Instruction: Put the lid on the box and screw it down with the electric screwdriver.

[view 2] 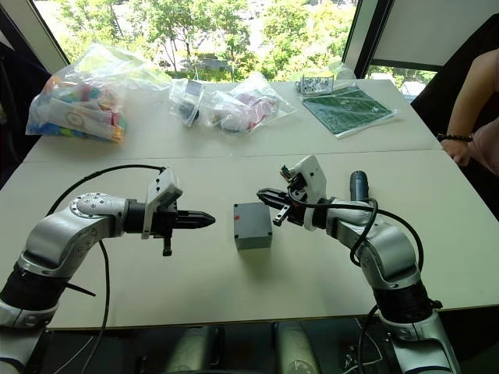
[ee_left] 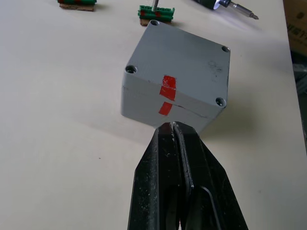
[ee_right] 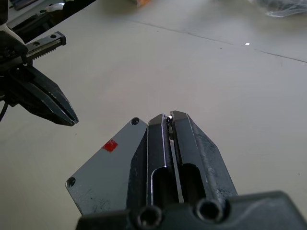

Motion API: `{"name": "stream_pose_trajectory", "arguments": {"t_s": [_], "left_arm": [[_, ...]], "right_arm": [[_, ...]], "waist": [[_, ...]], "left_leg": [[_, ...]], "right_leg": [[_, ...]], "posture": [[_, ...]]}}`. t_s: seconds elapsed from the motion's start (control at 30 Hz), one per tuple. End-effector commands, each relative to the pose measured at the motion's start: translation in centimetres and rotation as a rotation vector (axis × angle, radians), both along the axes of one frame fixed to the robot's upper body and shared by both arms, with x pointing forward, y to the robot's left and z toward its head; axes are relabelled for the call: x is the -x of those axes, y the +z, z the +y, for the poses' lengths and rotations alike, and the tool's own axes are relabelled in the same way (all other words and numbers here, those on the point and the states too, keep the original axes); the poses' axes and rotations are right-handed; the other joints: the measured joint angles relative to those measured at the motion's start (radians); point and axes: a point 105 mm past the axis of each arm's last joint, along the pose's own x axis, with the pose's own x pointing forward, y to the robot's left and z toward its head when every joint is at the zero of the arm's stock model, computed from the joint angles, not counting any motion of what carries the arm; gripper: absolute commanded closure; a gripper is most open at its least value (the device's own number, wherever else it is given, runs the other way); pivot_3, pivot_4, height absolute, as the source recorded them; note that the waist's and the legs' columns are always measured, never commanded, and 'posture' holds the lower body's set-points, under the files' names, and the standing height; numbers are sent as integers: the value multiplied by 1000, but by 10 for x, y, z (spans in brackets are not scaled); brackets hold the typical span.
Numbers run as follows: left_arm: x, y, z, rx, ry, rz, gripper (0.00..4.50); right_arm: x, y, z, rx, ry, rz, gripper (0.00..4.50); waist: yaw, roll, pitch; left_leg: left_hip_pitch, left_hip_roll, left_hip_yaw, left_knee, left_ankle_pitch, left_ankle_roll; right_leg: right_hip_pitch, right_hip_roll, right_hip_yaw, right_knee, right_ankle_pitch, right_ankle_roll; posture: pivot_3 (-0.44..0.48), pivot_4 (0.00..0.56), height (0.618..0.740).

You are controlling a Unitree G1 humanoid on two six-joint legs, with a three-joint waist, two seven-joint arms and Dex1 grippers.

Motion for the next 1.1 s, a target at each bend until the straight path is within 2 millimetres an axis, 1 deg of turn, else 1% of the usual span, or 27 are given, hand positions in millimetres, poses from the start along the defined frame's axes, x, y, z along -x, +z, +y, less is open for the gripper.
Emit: {"name": "stream_pose_trajectory", "arguments": {"t_s": [0.03,0.43,0.8,1.1], "left_arm": [[3,8,-2,20,-10,-37,4500],[0,5,-2,20,-8,-41,4500],[-2,4,-1,13,-8,-52,4500],[-1,3,-1,10,-7,-53,4500]], "right_arm": [[2,5,2,7,13,-34,4488],[0,-1,-8,33,-13,-19,4488],[-3,-8,-9,51,-28,-20,4488],[-5,-13,-6,70,-17,-14,4488]], "waist": [[-2,0,0],[-3,0,0],[-3,0,0],[-3,0,0]], "left_leg": [[0,0,0,0,0,0],[0,1,0,0,0,0],[0,1,0,0,0,0],[0,1,0,0,0,0]], "right_leg": [[0,0,0,0,0,0],[0,1,0,0,0,0],[0,1,0,1,0,0],[0,1,0,0,0,0]], "posture": [[0,150,740],[0,150,740],[0,150,740],[0,150,740]]}}
